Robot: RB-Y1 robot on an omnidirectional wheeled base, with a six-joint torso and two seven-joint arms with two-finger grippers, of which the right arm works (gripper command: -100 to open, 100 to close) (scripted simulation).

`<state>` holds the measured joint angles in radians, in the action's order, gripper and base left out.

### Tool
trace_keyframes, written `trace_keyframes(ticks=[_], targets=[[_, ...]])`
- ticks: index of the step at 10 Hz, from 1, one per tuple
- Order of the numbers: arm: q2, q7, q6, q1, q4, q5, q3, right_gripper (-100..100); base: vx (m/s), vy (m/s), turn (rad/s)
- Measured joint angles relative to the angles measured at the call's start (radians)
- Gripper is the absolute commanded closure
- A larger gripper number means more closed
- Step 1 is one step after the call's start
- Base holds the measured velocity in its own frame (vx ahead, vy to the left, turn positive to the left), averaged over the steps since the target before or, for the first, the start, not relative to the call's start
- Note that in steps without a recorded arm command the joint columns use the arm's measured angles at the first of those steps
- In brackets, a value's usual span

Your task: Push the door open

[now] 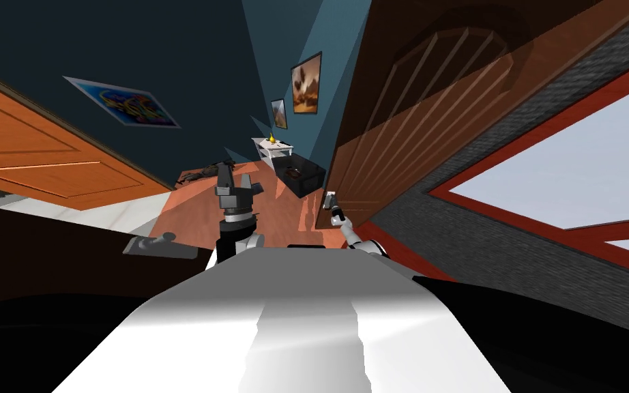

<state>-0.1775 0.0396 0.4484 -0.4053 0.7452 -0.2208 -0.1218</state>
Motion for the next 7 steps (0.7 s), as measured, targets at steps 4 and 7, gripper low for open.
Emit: trace_keyframes(ticks=[4, 7], targets=[[-0.015, -0.016, 0.004, -0.005, -0.024, -0.012, 0.046, 100, 0.157, 0.147, -0.065], [-0.02, -0.018, 0.003, -0.002, -0.025, -0.016, 0.061, 100, 0.123, 0.062, -0.041]])
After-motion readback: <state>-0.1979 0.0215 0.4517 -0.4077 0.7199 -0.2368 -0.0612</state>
